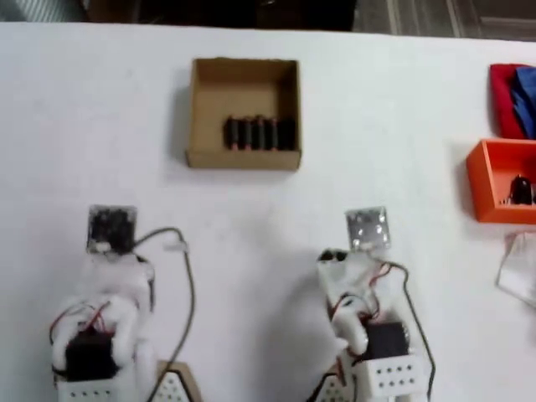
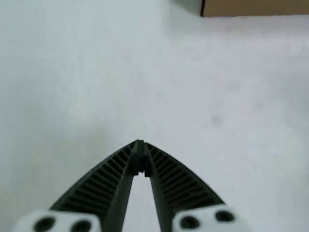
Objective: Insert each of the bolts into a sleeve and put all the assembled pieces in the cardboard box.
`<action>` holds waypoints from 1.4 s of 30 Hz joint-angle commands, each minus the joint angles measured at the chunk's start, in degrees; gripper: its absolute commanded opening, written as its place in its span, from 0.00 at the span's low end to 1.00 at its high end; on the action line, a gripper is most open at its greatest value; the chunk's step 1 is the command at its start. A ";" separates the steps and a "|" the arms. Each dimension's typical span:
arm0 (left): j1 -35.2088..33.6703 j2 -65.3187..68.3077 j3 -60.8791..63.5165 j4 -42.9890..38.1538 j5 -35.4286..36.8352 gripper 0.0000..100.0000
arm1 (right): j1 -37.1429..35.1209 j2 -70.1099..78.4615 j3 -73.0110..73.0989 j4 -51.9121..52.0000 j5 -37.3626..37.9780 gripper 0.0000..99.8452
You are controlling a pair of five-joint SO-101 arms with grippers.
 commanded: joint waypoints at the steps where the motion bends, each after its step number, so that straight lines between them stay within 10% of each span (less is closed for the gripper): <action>1: -0.09 -0.35 2.68 -1.58 3.25 0.03 | -0.04 -5.23 0.62 4.53 0.00 0.02; 17: -2.90 -0.18 14.90 -5.80 3.34 0.03 | 1.01 -3.12 0.62 14.90 0.35 0.02; 25: 10.02 -0.09 14.90 -5.80 3.34 0.03 | 21.14 -2.86 0.62 14.81 3.52 0.02; 42: 7.30 -0.09 14.90 -5.80 3.43 0.03 | 14.73 -3.03 0.62 14.99 8.26 0.02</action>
